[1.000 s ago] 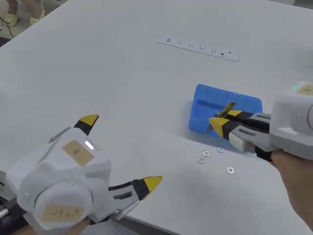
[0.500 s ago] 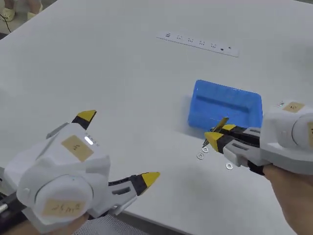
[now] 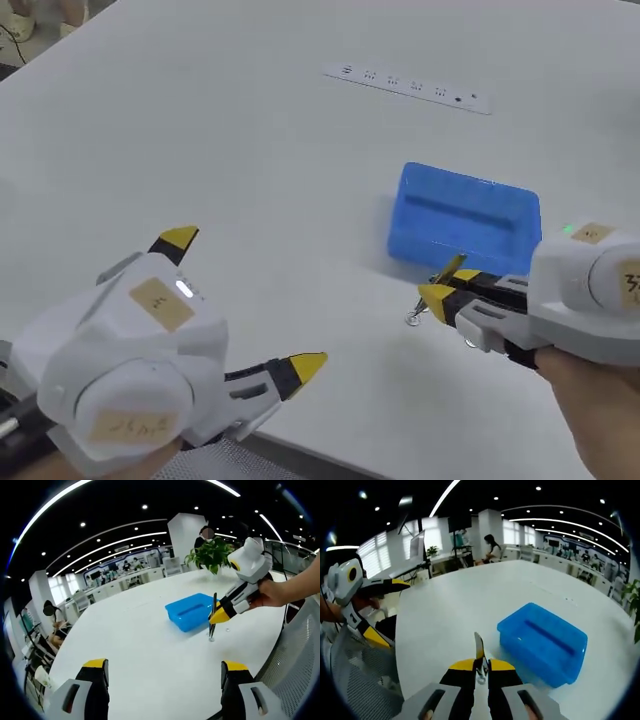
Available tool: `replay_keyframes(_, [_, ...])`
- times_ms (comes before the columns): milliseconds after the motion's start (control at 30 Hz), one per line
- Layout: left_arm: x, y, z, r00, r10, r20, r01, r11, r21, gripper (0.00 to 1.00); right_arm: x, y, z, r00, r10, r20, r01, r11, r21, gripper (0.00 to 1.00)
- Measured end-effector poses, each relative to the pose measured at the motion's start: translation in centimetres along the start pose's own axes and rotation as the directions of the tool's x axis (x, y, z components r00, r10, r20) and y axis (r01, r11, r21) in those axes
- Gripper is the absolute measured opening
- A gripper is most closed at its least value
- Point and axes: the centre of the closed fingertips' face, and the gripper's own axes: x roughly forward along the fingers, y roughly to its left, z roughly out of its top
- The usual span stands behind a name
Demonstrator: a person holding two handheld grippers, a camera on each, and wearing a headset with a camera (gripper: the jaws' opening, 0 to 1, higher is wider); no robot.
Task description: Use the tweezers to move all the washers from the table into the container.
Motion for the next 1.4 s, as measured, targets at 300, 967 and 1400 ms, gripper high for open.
replay_keyframes(300, [0.0, 0.0, -0.1, 1.0, 0.002, -0.003, -0.002, 1.0, 0.0, 0.95, 0.3, -0.4, -0.4, 0.9999, -0.004, -0.011, 0.004, 1.0, 0.008, 0.05])
replay_keyframes(967, [0.0, 0.2, -0.1, 1.0, 0.007, -0.003, -0.007, 1.0, 0.002, 0.94, 0.0, -0.1, -0.5, 0.9993, -0.006, -0.036, 0.006, 1.0, -0.011, 0.03])
replay_keyframes(1400, [-0.1, 0.2, -0.1, 1.0, 0.009, 0.001, -0.009, 1.0, 0.003, 0.94, -1.3, 0.1, 0.2, 0.9996, -0.013, -0.024, 0.013, 1.0, -0.012, 0.03])
